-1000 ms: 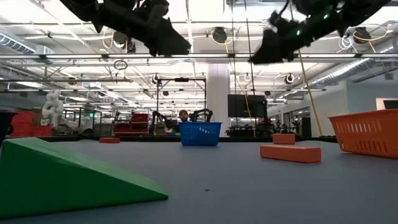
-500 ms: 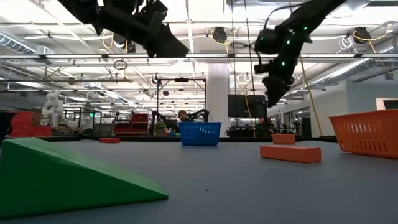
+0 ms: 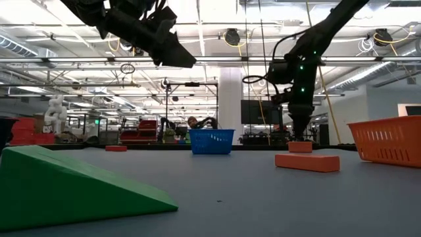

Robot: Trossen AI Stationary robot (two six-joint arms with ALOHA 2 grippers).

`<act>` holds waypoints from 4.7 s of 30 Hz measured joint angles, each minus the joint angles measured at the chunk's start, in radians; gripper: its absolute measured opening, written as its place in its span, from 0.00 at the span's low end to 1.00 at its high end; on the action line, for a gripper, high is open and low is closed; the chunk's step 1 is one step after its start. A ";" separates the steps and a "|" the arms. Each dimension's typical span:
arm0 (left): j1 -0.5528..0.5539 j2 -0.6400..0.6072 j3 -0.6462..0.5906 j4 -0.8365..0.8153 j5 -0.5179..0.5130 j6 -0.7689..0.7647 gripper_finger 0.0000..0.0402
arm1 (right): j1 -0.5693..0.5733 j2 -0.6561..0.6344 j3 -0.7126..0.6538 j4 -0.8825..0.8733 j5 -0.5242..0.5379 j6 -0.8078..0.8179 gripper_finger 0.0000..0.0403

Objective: Sort & place blocks by color
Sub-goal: Put the orange block into the black bin

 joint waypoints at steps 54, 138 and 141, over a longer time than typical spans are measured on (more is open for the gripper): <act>-0.055 0.002 -0.001 0.034 0.049 0.086 0.53 | 0.516 -0.273 -0.111 0.735 -0.179 0.215 0.30; -0.169 -0.137 0.007 -0.613 -0.148 -0.217 0.32 | 0.578 -0.143 -0.360 1.167 -0.098 0.318 0.81; -0.238 -0.200 0.008 -0.717 -0.075 -0.313 0.32 | 0.570 -0.144 -0.360 1.168 -0.098 0.299 0.81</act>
